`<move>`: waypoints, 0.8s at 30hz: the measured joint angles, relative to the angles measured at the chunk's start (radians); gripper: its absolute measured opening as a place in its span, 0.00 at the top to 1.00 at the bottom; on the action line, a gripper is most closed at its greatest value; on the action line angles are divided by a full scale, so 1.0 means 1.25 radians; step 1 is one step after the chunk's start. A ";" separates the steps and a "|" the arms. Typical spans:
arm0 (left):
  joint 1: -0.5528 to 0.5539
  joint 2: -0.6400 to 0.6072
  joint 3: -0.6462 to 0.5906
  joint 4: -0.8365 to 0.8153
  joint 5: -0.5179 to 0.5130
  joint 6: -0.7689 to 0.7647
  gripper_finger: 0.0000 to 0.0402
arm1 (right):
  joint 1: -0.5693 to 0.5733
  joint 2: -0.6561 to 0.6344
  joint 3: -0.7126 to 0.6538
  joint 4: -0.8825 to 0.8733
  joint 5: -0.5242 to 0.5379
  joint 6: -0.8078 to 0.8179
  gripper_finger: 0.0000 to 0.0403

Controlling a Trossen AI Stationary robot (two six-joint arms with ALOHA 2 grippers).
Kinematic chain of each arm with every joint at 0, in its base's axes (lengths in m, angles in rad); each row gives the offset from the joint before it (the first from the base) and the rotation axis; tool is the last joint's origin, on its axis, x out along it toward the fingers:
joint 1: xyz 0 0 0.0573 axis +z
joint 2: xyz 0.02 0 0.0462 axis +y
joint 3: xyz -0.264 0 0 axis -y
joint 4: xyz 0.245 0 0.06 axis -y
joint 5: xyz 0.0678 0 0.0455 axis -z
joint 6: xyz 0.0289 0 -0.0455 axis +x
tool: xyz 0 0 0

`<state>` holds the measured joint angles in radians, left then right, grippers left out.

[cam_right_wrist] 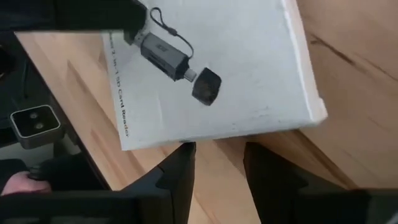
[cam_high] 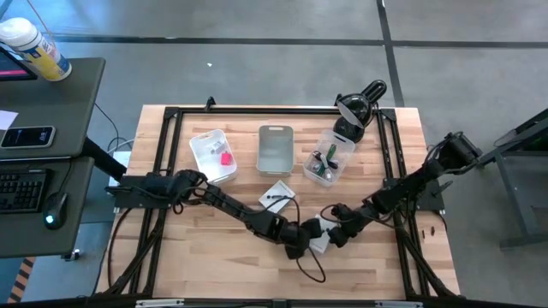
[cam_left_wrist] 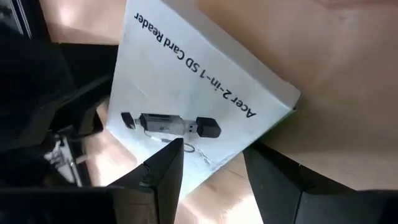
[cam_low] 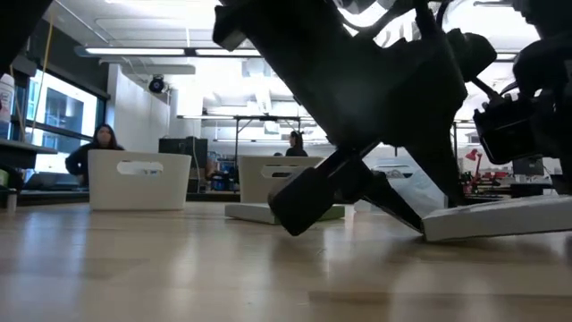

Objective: Pick and place items into bin
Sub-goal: Put the bottom white card reader box into the gray bin

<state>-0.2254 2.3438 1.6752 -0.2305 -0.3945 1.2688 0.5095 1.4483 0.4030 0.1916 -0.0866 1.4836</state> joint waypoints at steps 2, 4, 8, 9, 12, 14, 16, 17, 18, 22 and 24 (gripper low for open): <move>-0.001 0.000 -0.001 -0.007 -0.053 -0.001 0.60 | 0.000 -0.001 0.003 -0.021 -0.014 0.010 0.68; 0.001 0.002 -0.002 -0.014 -0.104 0.000 0.60 | 0.001 -0.003 0.003 -0.031 -0.022 0.020 0.68; 0.003 -0.003 -0.002 -0.041 -0.133 -0.009 0.60 | 0.002 -0.016 0.002 -0.045 -0.022 0.022 0.68; 0.004 -0.009 -0.003 -0.062 -0.126 -0.014 0.60 | 0.002 -0.023 0.001 -0.050 -0.019 0.023 0.68; 0.008 -0.012 -0.002 -0.083 -0.077 -0.013 0.60 | 0.007 -0.046 0.000 -0.057 0.004 0.028 0.68; 0.013 -0.015 0.000 -0.102 -0.060 -0.014 0.60 | 0.013 -0.063 0.000 -0.058 0.020 0.036 0.68; 0.013 -0.017 0.001 -0.125 -0.041 -0.024 0.60 | 0.020 -0.073 0.000 -0.077 0.023 0.049 0.68; 0.013 -0.018 0.002 -0.135 -0.031 -0.040 0.60 | 0.023 -0.076 0.000 -0.085 0.022 0.056 0.68; 0.014 -0.019 0.002 -0.143 -0.019 -0.061 0.60 | 0.026 -0.077 0.000 -0.087 0.022 0.064 0.68; 0.016 -0.019 0.014 -0.168 0.026 -0.114 0.65 | 0.034 -0.078 0.000 -0.089 0.022 0.073 0.68; 0.018 -0.017 0.030 -0.188 0.050 -0.129 0.73 | 0.034 -0.078 0.000 -0.088 0.023 0.078 0.68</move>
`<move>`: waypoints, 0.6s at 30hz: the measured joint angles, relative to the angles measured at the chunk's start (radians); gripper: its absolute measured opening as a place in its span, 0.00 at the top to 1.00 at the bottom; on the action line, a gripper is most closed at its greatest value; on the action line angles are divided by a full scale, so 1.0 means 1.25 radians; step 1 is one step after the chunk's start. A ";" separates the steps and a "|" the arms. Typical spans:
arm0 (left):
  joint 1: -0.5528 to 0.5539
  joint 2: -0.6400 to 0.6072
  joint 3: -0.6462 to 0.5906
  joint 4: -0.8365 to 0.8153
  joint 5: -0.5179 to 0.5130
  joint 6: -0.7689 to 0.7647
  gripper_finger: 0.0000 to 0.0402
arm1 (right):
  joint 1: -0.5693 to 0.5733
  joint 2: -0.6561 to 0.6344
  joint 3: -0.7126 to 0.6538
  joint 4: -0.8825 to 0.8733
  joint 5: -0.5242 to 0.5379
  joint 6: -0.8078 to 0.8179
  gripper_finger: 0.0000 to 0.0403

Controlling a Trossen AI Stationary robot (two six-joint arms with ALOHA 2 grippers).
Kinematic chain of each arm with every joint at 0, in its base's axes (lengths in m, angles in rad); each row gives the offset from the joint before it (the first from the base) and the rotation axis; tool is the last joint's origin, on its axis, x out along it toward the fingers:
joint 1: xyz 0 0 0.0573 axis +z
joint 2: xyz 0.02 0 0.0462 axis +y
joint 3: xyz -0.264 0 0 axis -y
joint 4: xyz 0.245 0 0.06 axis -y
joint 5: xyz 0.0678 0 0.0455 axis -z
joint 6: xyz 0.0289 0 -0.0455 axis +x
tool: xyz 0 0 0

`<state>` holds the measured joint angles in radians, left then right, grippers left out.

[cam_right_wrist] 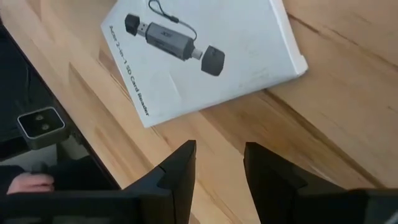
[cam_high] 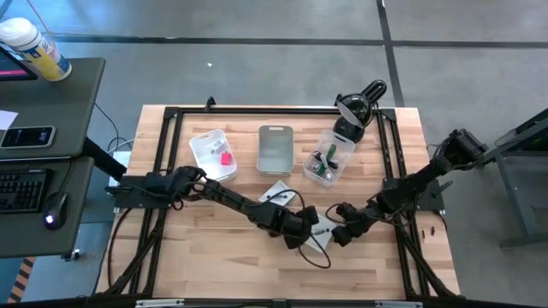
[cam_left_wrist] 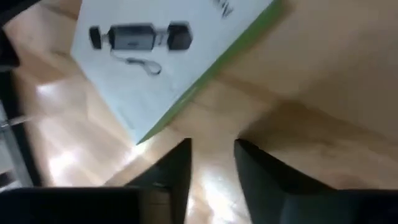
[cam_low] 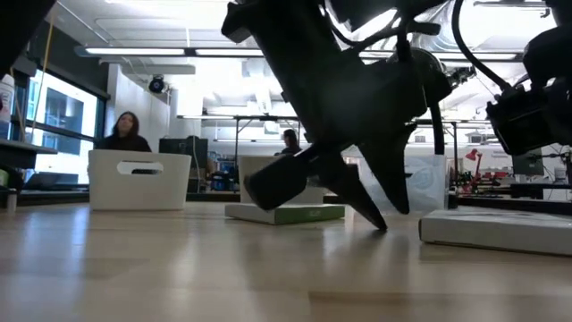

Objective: Pick and place items into bin
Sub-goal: Put the bottom white card reader box into the gray bin

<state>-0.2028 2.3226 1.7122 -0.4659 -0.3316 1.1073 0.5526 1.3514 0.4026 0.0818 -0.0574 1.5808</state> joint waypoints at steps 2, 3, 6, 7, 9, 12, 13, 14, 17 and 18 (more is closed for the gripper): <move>0.002 0.002 0.010 -0.003 0.032 -0.012 0.83 | 0.000 0.000 0.000 0.000 0.007 0.006 0.68; 0.002 0.004 0.015 -0.002 0.054 -0.019 0.89 | 0.000 0.000 0.000 0.001 0.010 0.007 0.68; 0.012 0.006 0.036 -0.021 0.103 -0.068 0.97 | 0.000 0.000 0.000 0.003 0.014 0.007 0.68; 0.016 0.006 0.045 -0.030 0.115 -0.101 0.96 | 0.000 0.000 0.000 0.004 0.014 0.008 0.68; 0.028 0.006 0.057 -0.036 0.140 -0.178 0.93 | 0.005 0.000 0.000 0.005 0.014 0.013 0.68; 0.056 0.005 0.058 -0.038 0.176 -0.295 0.93 | 0.021 0.000 0.000 0.005 0.030 0.019 0.68; 0.066 0.005 0.058 -0.038 0.194 -0.326 0.94 | 0.027 0.000 0.000 0.005 0.043 0.026 0.68; 0.075 0.005 0.058 -0.038 0.210 -0.350 0.96 | 0.033 0.000 0.000 0.005 0.056 0.032 0.68; 0.100 0.005 0.058 -0.055 0.259 -0.406 0.99 | 0.045 0.000 0.000 0.003 0.069 0.055 0.68; 0.106 0.005 0.058 -0.060 0.270 -0.421 0.99 | 0.047 0.000 0.000 -0.001 0.069 0.063 0.68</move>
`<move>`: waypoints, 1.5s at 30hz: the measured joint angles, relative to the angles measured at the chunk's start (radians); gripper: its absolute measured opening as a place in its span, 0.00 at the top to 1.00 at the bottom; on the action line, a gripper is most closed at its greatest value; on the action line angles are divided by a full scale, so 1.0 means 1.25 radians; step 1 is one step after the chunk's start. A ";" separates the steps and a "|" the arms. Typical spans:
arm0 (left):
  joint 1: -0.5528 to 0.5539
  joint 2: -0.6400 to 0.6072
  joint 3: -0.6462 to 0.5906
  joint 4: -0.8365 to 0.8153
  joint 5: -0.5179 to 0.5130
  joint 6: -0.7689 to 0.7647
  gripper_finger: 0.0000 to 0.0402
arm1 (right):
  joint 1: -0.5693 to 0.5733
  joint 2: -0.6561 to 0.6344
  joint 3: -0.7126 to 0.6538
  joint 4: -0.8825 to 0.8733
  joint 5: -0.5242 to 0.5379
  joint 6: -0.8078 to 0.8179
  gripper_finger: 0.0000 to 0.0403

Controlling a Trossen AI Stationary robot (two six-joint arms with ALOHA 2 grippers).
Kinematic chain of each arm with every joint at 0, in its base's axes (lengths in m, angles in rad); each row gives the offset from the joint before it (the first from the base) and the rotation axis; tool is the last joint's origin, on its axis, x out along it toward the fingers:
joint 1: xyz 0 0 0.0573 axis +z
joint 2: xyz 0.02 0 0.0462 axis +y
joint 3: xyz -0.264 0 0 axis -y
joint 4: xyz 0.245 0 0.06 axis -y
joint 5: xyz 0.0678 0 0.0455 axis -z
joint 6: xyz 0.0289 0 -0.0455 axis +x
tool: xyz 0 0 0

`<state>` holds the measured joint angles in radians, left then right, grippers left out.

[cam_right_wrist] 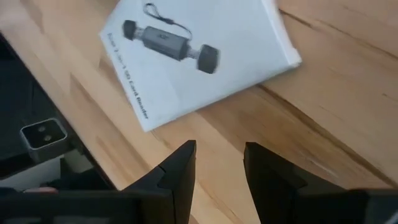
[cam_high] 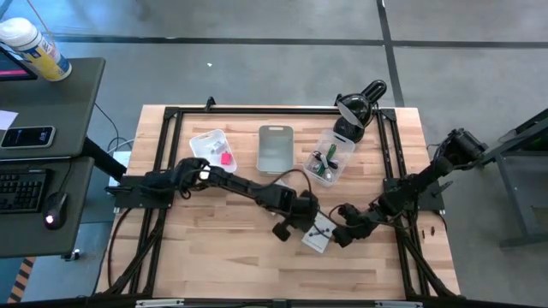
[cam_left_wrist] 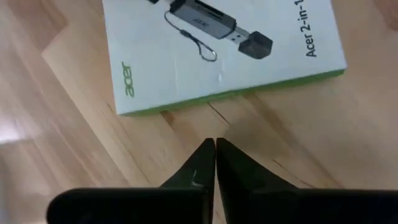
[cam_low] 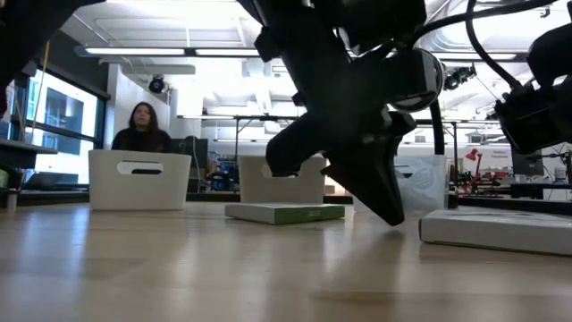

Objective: Pick and place items into bin
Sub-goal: Put the bottom white card reader box into the gray bin

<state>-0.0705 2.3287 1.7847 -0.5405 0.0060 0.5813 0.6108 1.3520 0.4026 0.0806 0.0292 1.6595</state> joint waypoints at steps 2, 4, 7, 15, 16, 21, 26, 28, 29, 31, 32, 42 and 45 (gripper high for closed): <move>0.007 0.000 0.000 -0.001 0.016 -0.023 0.98 | 0.001 0.001 0.000 -0.012 0.000 0.019 0.68; 0.011 0.000 0.000 0.000 0.030 -0.042 0.99 | 0.001 0.001 0.000 -0.023 0.012 0.037 0.68; 0.010 0.000 0.000 0.011 0.048 -0.066 0.99 | 0.001 0.001 0.000 -0.023 0.033 0.049 0.68; 0.009 0.000 0.001 0.017 0.080 -0.131 1.00 | -0.008 0.001 0.000 -0.026 0.067 0.037 0.68; 0.009 0.000 0.001 0.021 0.080 -0.134 1.00 | -0.010 0.001 0.000 -0.030 0.068 0.036 0.68; 0.009 -0.001 0.001 0.055 0.117 -0.157 1.00 | -0.029 0.002 0.000 -0.055 0.056 0.030 0.68; 0.009 -0.001 0.002 0.055 0.131 -0.176 1.00 | -0.048 0.001 0.002 -0.086 0.013 0.028 0.68; 0.009 -0.001 0.002 0.047 0.130 -0.177 1.00 | -0.047 0.000 0.002 -0.091 0.001 0.028 0.68; 0.009 -0.001 0.002 0.047 0.130 -0.178 1.00 | -0.045 0.000 0.002 -0.091 -0.002 0.028 0.68; 0.009 -0.001 0.002 0.047 0.133 -0.184 1.00 | -0.045 0.000 0.002 -0.092 -0.002 0.028 0.68; 0.009 -0.001 0.002 0.047 0.136 -0.191 1.00 | -0.046 0.001 0.002 -0.094 0.001 0.028 0.68; 0.002 -0.002 0.002 0.076 0.157 -0.211 1.00 | -0.104 0.001 0.002 -0.103 0.005 -0.024 0.68; 0.002 -0.002 0.002 0.083 0.158 -0.220 1.00 | -0.118 0.001 0.001 -0.095 0.015 -0.049 0.68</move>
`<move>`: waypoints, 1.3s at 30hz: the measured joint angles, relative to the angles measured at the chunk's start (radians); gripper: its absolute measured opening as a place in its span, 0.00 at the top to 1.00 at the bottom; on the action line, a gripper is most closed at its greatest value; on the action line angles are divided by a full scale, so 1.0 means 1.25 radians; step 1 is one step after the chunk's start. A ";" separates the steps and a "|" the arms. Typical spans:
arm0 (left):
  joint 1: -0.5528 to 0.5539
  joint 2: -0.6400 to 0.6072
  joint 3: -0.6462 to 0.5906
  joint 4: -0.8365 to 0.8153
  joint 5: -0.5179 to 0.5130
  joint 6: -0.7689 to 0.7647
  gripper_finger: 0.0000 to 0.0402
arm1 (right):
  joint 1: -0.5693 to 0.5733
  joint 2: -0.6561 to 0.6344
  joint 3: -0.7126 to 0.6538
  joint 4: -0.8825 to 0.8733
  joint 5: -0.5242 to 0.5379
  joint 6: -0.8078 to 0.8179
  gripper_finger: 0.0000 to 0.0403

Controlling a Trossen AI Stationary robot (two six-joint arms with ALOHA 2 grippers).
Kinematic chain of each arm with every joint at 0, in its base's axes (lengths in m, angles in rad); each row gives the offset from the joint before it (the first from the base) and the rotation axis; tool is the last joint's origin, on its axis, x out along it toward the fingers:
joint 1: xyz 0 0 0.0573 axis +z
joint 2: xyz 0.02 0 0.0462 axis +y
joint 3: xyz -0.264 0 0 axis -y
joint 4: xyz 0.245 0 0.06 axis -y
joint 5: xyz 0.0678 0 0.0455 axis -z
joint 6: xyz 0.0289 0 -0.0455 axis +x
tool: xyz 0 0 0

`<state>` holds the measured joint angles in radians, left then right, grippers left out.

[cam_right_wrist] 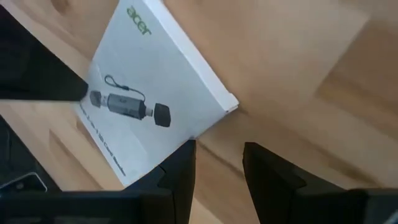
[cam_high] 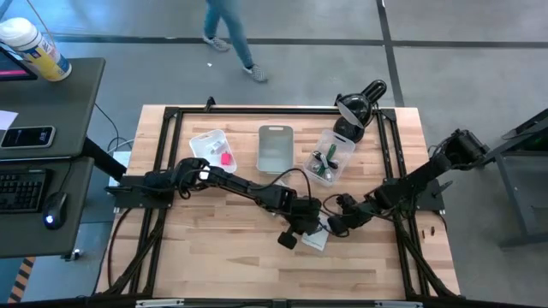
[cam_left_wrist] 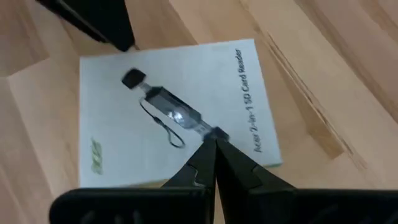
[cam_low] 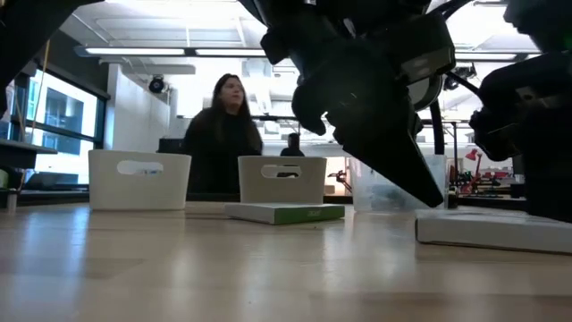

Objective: Pick and place items into bin
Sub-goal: Put the bottom white card reader box into the gray bin

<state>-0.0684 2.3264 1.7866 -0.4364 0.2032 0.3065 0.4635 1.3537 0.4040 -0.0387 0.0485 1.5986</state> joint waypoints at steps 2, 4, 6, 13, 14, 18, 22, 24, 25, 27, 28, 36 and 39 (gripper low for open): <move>-0.003 0.000 0.000 0.012 0.002 0.001 1.00 | -0.011 0.001 -0.001 0.006 0.009 -0.017 0.68; -0.004 0.000 0.000 0.025 0.005 0.003 1.00 | -0.023 0.001 -0.001 0.007 0.012 -0.036 0.68; -0.004 0.000 0.000 0.018 0.003 0.012 1.00 | -0.033 0.001 -0.001 0.008 0.005 -0.046 0.68; 0.008 -0.007 0.003 -0.114 -0.046 0.072 1.00 | -0.026 -0.003 -0.001 0.006 -0.045 -0.037 0.68; 0.008 -0.007 0.003 -0.121 -0.045 0.072 1.00 | -0.020 -0.006 -0.001 0.003 -0.050 -0.029 0.68; 0.008 -0.007 0.003 -0.118 -0.052 0.066 1.00 | 0.000 -0.041 -0.003 -0.017 -0.040 -0.021 0.68; 0.013 -0.030 -0.001 -0.128 -0.095 0.072 1.00 | 0.018 -0.081 -0.002 -0.048 -0.013 0.004 0.68; 0.021 -0.047 -0.002 -0.172 -0.110 0.080 1.00 | 0.031 -0.092 -0.002 -0.053 -0.001 0.027 0.68; 0.026 -0.051 -0.001 -0.174 -0.115 0.086 1.00 | 0.036 -0.094 -0.002 -0.052 0.001 0.039 0.68; 0.034 -0.053 0.001 -0.200 -0.119 0.084 1.00 | 0.045 -0.091 -0.002 -0.051 0.002 0.058 0.68; 0.038 -0.051 -0.001 -0.222 -0.115 0.079 1.00 | 0.048 -0.086 -0.002 -0.048 0.005 0.071 0.68; 0.040 -0.030 -0.002 -0.236 -0.078 -0.004 1.00 | 0.043 -0.044 -0.002 0.047 0.052 0.095 0.68; 0.040 -0.025 -0.023 -0.209 -0.034 -0.034 1.00 | 0.032 -0.021 -0.002 0.056 0.047 0.091 0.68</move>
<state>-0.0178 2.2948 1.7577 -0.6970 0.1605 0.2637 0.5037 1.3279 0.4019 0.0317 0.1073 1.7126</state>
